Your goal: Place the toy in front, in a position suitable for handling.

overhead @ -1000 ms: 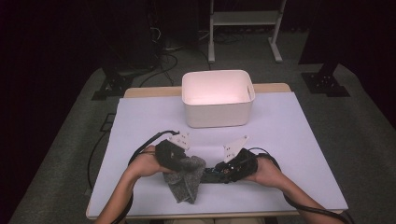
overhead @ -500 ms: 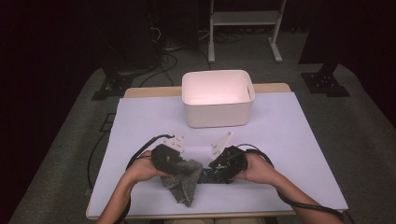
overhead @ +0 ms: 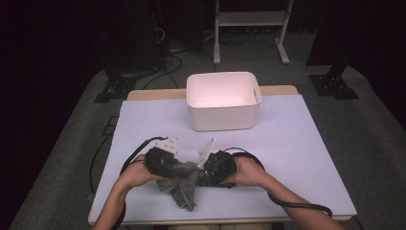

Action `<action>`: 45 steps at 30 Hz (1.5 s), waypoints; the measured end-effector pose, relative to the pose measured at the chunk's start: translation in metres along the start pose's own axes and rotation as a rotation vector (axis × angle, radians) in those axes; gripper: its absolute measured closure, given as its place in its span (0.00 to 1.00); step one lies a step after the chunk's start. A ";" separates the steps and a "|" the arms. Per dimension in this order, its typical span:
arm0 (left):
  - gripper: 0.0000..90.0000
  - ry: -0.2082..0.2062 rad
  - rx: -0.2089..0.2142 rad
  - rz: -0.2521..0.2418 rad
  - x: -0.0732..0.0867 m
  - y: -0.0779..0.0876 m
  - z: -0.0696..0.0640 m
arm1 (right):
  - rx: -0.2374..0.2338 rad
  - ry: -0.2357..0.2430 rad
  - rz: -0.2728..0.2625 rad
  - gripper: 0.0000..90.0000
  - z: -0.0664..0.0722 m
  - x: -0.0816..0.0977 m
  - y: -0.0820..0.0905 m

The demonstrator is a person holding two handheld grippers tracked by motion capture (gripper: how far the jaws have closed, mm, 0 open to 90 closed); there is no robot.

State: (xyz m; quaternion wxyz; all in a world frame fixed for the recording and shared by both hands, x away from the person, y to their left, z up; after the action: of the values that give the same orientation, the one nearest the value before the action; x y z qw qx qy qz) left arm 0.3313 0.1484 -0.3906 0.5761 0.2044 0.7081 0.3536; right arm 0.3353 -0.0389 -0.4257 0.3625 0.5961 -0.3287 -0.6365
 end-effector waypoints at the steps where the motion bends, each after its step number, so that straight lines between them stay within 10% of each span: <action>1: 0.80 0.003 -0.009 -0.011 -0.002 0.005 0.000 | -0.005 -0.009 -0.035 0.69 -0.001 -0.002 0.001; 6: 0.80 -0.007 -0.052 -0.051 -0.013 0.029 0.002 | -0.007 -0.064 -0.258 0.68 -0.012 -0.006 0.007; 12: 0.80 -0.029 -0.052 -0.040 -0.026 0.032 -0.001 | 0.034 -0.070 -0.373 0.68 -0.007 0.010 0.014; 36: 0.80 -0.171 0.022 0.053 -0.093 -0.007 -0.015 | 0.127 -0.072 -0.401 0.68 0.019 0.066 0.074; 45: 0.80 -0.154 -0.003 0.030 -0.089 0.017 -0.013 | 0.097 -0.058 -0.461 0.70 0.012 0.053 0.071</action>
State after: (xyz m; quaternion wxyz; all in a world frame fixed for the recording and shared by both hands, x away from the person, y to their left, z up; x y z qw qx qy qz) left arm 0.3396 0.0944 -0.3177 0.6240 0.2405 0.6578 0.3464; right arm 0.3265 -0.1213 -0.3915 0.1690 0.6537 -0.2243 -0.7027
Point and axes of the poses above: each handheld gripper's, and its own axes: y roughly backward along the jaws, x roughly out of its underside, z roughly to its left, the point moved 2 cm from there along -y, roughly forward along the jaws, and after that the axes turned 5 degrees about -x, right-handed, at the moved point
